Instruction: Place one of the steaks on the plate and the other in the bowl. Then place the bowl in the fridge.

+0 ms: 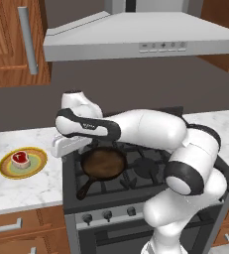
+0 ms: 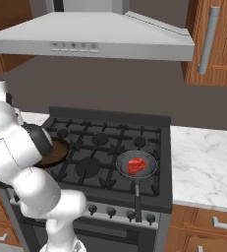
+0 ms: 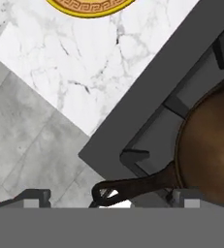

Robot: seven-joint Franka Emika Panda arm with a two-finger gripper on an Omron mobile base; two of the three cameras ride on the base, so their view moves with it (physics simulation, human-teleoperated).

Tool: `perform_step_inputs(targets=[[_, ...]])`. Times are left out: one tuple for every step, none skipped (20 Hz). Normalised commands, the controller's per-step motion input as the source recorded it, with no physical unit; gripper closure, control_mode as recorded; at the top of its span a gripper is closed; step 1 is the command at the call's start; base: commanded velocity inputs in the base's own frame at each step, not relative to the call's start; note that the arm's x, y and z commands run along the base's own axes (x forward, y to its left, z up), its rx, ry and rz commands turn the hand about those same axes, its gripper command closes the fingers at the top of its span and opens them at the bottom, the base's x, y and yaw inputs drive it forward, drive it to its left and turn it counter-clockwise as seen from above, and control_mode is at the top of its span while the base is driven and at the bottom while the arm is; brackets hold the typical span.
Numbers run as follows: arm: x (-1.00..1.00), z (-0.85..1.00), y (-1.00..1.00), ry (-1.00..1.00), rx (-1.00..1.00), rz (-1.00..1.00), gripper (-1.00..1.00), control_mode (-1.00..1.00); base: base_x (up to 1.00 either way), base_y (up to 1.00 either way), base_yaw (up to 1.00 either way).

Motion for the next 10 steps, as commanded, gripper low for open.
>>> perform_step_inputs(targets=[[-0.30,0.07,-0.48,0.00,-0.05,-0.17,-1.00,-1.00,0.00,0.00,0.00],[-0.21,0.00,-0.48,0.00,-0.06,-0.17,-1.00,-1.00,0.00,0.00,0.00],[-0.24,0.00,-0.57,0.00,-0.05,-0.17,-1.00,-1.00,0.00,0.00,0.00],[-0.22,0.00,-0.64,0.00,-0.04,-0.17,-1.00,-1.00,0.00,0.00,0.00],[-0.19,0.00,-0.62,0.00,-0.04,-0.17,-1.00,-1.00,0.00,0.00,0.00],[-0.25,0.00,-0.57,0.00,-0.05,-0.15,-1.00,-1.00,0.00,0.00,0.00],[-0.18,0.00,-0.61,0.00,-0.05,-0.15,-1.00,-1.00,0.00,0.00,0.00],[-0.09,0.00,-0.59,0.00,-0.04,-0.14,-1.00,-1.00,0.00,0.00,0.00],[-0.01,0.01,-0.61,0.00,-0.03,-0.14,-1.00,-1.00,0.00,0.00,0.00],[0.00,0.05,-0.64,0.00,-0.03,-0.14,-1.00,-1.00,0.00,0.00,0.00]])
